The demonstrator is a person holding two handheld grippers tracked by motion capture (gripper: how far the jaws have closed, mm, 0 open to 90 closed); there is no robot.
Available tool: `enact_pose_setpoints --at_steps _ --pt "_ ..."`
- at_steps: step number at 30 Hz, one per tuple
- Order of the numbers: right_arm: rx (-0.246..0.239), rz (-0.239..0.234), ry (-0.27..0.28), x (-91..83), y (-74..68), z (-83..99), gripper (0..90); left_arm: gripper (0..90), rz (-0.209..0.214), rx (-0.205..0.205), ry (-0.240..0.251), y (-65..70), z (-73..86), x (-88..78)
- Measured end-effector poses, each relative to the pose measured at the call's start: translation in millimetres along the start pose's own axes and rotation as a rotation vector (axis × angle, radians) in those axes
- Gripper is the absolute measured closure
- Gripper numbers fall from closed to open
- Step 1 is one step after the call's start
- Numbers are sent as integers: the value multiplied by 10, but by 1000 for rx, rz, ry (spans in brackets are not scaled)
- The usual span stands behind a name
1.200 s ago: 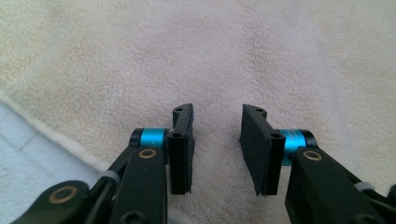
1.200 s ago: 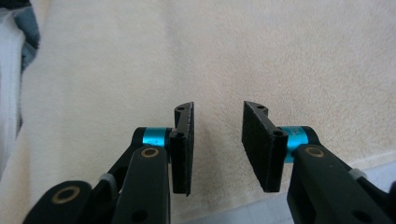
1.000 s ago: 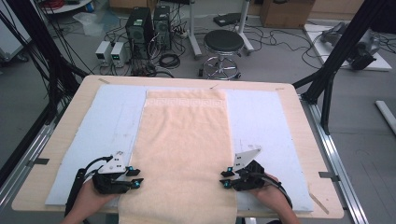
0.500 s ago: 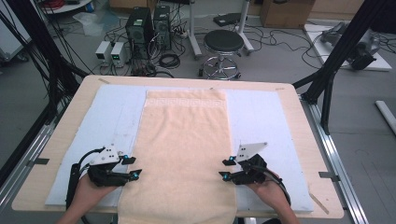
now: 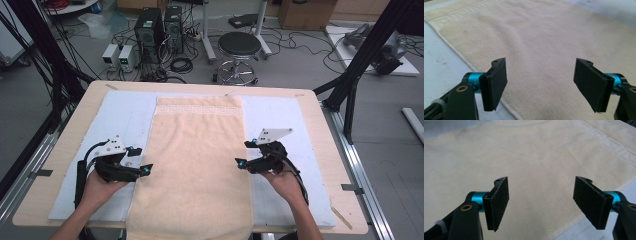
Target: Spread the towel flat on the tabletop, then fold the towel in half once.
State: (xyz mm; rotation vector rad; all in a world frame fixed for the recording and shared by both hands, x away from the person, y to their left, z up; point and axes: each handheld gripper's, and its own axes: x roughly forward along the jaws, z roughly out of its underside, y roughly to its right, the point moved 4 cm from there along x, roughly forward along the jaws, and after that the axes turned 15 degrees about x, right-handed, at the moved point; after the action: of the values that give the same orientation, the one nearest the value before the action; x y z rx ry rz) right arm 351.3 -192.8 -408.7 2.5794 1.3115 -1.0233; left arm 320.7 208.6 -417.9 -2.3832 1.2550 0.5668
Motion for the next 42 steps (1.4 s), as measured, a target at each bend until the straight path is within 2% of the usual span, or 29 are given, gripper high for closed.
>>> enact_pose_setpoints --at_steps 5,9,10,14,20,23,26,27,28,31,33,36,38,40,42 --pt "17 2 -12 132 125 -151 267 243 -26 -8 5 -158 -105 1" --pt "14 0 -10 187 143 -258 258 243 -37 4 2 -252 -183 -3" --pt "15 -13 -10 198 140 -280 258 243 -43 7 3 -271 -199 -4" --pt "4 -20 -20 238 135 -318 258 245 -45 11 12 -304 -239 12" --pt "1 -20 -25 279 174 -321 264 242 -31 10 -12 -340 -213 94" --pt "0 -9 -41 289 202 -354 264 249 -22 6 -28 -401 -229 120" --pt "6 -14 -43 289 253 -426 263 251 -10 10 -7 -475 -312 153" --pt "2 -5 -49 297 283 -464 263 259 -13 5 2 -492 -334 165" --pt "1 0 -52 299 300 -487 263 264 -14 14 -4 -527 -353 177" --pt "12 14 -54 306 386 -595 263 266 -16 0 -19 -634 -393 253" --pt "23 27 -49 316 452 -657 262 273 -14 -28 -8 -712 -405 320" --pt "42 55 -42 352 573 -721 282 280 -20 -50 -46 -853 -428 440" --pt "64 60 -36 394 656 -706 286 287 -32 -55 -47 -926 -444 507" --pt "90 73 -67 469 738 -654 284 293 -44 -57 -56 -981 -420 578" --pt "97 86 -89 549 815 -604 284 306 -38 -80 -54 -1028 -353 662"
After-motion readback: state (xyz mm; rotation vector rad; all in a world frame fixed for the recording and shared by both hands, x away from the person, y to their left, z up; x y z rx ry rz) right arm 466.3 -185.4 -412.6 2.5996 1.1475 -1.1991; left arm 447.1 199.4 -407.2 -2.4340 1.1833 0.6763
